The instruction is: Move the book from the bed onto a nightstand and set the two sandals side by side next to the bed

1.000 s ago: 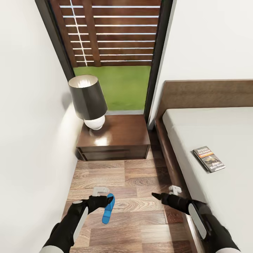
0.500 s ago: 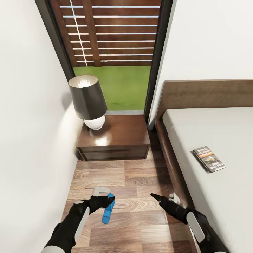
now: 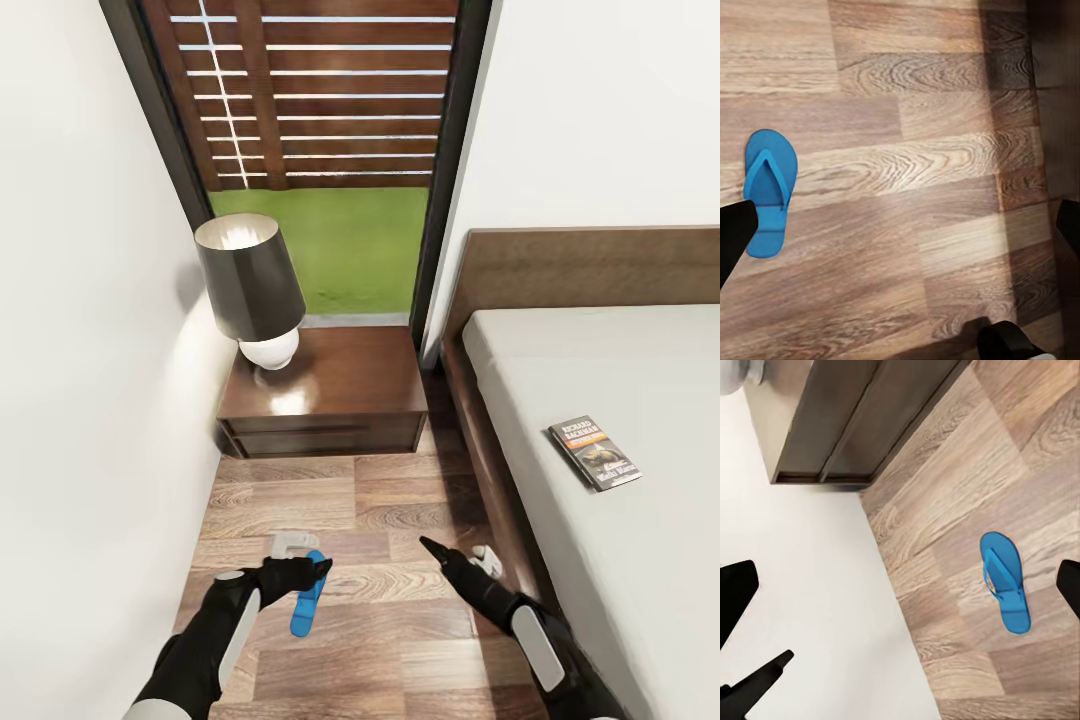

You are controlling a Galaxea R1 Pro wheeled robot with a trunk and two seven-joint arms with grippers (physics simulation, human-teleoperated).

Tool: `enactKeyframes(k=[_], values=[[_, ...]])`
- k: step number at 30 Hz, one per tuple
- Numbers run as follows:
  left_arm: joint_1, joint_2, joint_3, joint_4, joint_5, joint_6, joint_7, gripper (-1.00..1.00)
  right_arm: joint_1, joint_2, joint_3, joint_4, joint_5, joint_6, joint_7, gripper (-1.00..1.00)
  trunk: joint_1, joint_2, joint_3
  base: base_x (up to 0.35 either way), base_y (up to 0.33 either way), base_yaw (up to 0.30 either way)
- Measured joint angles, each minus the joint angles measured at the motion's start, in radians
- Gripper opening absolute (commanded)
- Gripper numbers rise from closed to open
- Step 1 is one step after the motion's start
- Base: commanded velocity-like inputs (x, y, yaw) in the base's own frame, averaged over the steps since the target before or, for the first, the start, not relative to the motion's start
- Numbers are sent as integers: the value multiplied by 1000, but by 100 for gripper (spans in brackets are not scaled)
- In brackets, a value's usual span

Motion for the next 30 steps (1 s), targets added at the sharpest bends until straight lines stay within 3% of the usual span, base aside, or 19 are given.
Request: enactKeyframes(k=[3, 5, 7, 12, 15, 17, 20, 24, 30], values=[[0, -3, 0, 1, 0, 0, 0, 100, 0, 20, 0, 0, 1, -83, -2, 100, 0, 0, 0, 0, 0, 0], [0, -4, 0, 1, 0, -1, 0, 100, 0, 36, 2, 0, 6, -235, -5, 100, 0, 0, 0, 0, 0, 0], [0, -5, 0, 2, 0, -1, 0, 100, 0, 40, 5, 2, 10, -327, -16, 100, 0, 0, 0, 0, 0, 0], [0, -5, 0, 3, 0, -1, 0, 100, 0, 47, 60, 19, 27, -419, -38, 100, 0, 0, 0, 0, 0, 0], [0, -5, 0, 3, 0, -1, 0, 100, 0, 48, 124, 42, 114, -529, -65, 100, 0, 0, 0, 0, 0, 0], [0, -5, 0, 3, 0, -1, 0, 100, 0, 49, 146, 69, 213, -619, -154, 100, 0, 0, 0, 0, 0, 0], [0, -5, 0, 3, 0, -1, 0, 100, 0, 50, 155, 84, 338, -666, -277, 100, 0, 0, 0, 0, 0, 0], [1, -5, 0, 3, 0, -1, 0, 100, 0, 49, 157, 85, 363, -674, -301, 100, 0, 0, 0, 0, 0, 0], [1, -5, 0, 2, 0, -1, 3, 100, 0, 48, 156, 77, 368, -669, -301, 100, 0, 0, 0, 0, 0, 0]])
